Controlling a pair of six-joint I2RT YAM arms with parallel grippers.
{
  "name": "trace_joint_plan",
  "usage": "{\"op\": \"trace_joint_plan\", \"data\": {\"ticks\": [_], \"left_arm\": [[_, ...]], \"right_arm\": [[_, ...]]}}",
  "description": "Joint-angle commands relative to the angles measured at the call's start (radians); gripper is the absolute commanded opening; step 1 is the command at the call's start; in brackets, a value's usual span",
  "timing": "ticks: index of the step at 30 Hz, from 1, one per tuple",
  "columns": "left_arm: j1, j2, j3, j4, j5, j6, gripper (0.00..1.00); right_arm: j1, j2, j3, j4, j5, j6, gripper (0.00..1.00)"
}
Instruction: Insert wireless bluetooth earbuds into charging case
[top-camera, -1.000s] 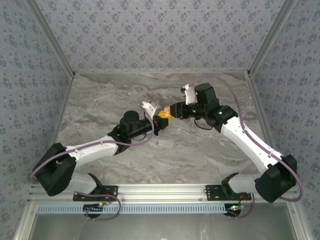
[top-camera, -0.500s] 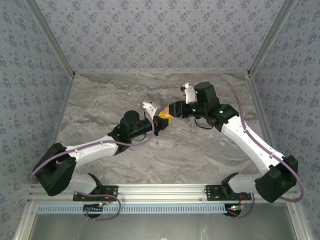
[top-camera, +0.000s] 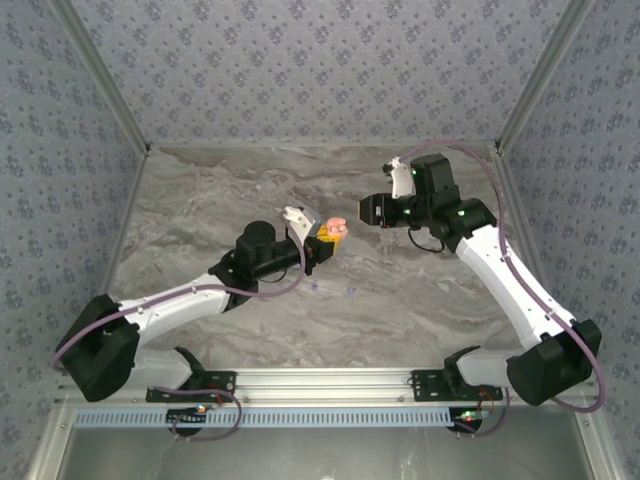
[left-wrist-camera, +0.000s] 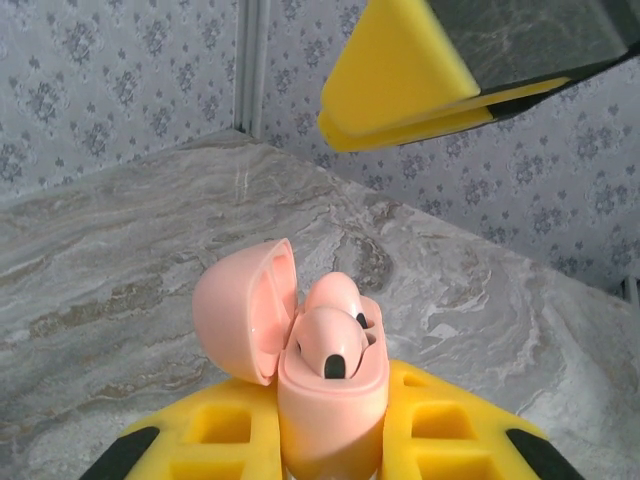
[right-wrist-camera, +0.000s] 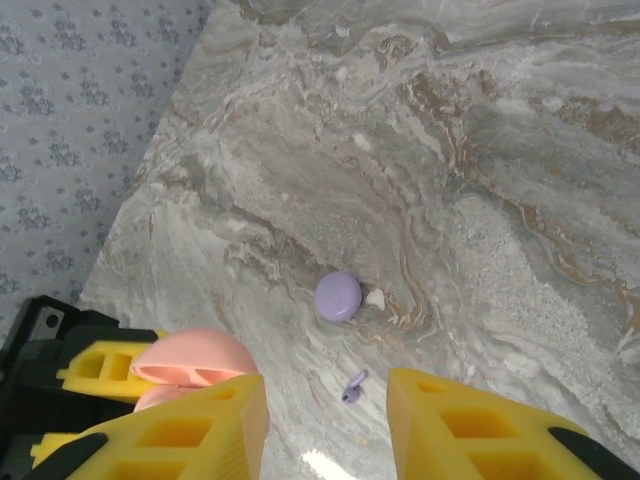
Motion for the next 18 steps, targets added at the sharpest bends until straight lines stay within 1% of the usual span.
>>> {"op": "trace_joint_plan", "data": {"ticks": [1, 4, 18], "left_arm": [[-0.006, -0.044, 0.037, -0.065, 0.065, 0.098, 0.15], [-0.007, -0.05, 0.042, -0.083, 0.091, 0.126, 0.15], [-0.006, -0.05, 0.049, -0.094, 0.16, 0.162, 0.15]], "right_arm": [[-0.008, 0.048, 0.053, -0.107, -0.085, -0.046, 0.36], [-0.008, 0.062, 0.053, -0.093, -0.118, -0.037, 0.35], [0.022, 0.159, 0.107, -0.12, -0.174, -0.038, 0.35]]}}
